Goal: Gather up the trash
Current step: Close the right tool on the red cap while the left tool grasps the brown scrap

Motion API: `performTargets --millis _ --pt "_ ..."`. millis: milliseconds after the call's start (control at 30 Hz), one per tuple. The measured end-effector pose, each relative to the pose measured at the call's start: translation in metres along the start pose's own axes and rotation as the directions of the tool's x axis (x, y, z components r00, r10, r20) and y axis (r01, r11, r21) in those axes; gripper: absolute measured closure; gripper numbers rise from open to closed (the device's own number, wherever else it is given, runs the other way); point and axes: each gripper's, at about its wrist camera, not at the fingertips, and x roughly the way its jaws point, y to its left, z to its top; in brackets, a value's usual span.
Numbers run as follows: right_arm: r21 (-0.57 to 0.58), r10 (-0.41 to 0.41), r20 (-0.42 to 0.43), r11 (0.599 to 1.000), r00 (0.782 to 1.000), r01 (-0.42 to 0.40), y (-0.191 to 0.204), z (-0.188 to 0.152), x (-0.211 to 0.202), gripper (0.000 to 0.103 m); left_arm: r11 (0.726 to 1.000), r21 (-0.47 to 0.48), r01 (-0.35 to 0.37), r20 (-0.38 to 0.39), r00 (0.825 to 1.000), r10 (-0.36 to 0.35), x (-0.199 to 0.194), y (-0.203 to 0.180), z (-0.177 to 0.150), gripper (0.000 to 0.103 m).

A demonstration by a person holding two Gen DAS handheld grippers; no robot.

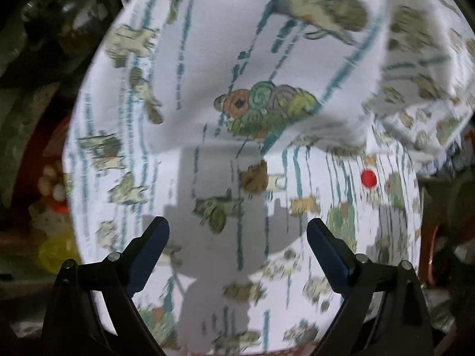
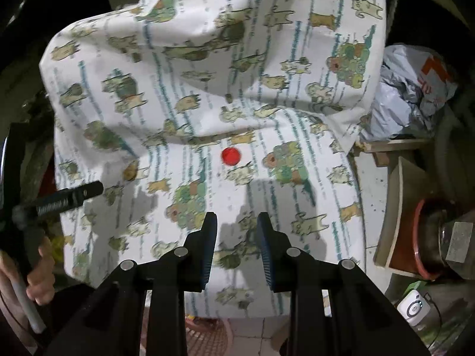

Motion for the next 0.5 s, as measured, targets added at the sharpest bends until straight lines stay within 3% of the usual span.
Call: performTargets --millis 100,267,400,500 --pt "0.008 -0.010 -0.006 1.000 1.000 0.010 -0.007 0.001 0.011 0.073 0.999 -0.013 0.053 -0.006 0.999 -0.053 0.011 -0.005 0.007 0.021" --pt "0.070 -0.004 -0.019 0.998 1.000 0.005 -0.026 -0.001 0.023 0.073 1.000 0.007 -0.002 0.047 0.999 0.001 0.028 -0.017 0.016 0.035" --pt "0.117 0.005 -0.016 0.993 1.000 -0.003 -0.035 -0.002 0.022 0.073 1.000 -0.010 -0.003 0.045 0.999 0.003 0.050 -0.018 0.021 0.043" --pt "0.095 -0.004 -0.007 0.995 1.000 0.005 -0.033 -0.004 0.021 0.073 1.000 0.003 -0.024 0.039 0.999 0.024 0.063 -0.019 0.021 0.064"
